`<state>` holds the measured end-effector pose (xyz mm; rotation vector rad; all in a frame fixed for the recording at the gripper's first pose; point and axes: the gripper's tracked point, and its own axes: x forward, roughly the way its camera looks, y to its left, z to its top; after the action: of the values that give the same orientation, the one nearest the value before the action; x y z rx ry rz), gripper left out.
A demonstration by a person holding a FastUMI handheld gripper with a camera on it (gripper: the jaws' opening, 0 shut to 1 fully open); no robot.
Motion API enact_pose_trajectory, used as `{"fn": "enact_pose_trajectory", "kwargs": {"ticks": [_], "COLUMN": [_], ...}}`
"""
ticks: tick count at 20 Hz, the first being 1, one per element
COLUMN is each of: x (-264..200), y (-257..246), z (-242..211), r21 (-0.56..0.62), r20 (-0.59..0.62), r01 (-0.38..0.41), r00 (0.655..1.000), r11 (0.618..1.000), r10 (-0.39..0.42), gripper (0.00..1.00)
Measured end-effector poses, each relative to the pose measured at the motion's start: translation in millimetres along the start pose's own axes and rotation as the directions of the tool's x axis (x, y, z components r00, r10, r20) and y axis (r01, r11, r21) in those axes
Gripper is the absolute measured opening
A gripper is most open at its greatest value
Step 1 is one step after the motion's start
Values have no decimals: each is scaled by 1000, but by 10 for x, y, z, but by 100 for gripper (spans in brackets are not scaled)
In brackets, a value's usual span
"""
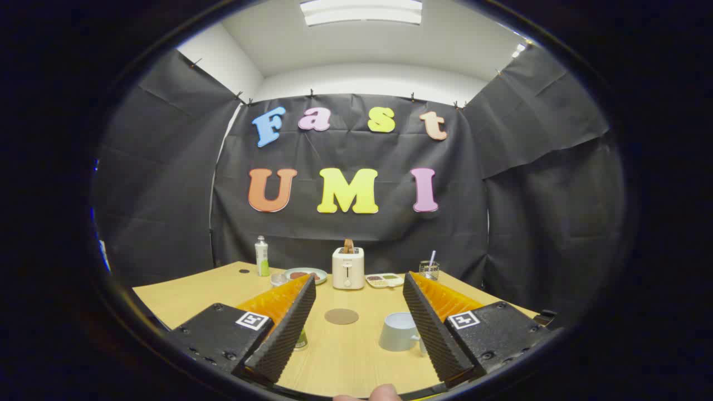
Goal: Take the bottle from table, then pour the juice into the cup, finally place the bottle on the coaster
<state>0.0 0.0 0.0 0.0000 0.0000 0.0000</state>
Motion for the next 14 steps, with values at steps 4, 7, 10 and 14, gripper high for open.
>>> {"fn": "enact_pose_trajectory", "kwargs": {"ticks": [4,7,10,14], "x": [-1,-5,10,48], "y": [61,123,211,348], "z": [3,-28,-61,-65], "r21": [-10,-20,-34,-35], "r20": [1,-1,-8,-9], "r01": [0,-2,-9,-17], "r00": [1000,1000,1000,1000], "r11": [1000,1000,999,999], "r10": [0,2,9,17], "gripper": [100,100,100,100]}}
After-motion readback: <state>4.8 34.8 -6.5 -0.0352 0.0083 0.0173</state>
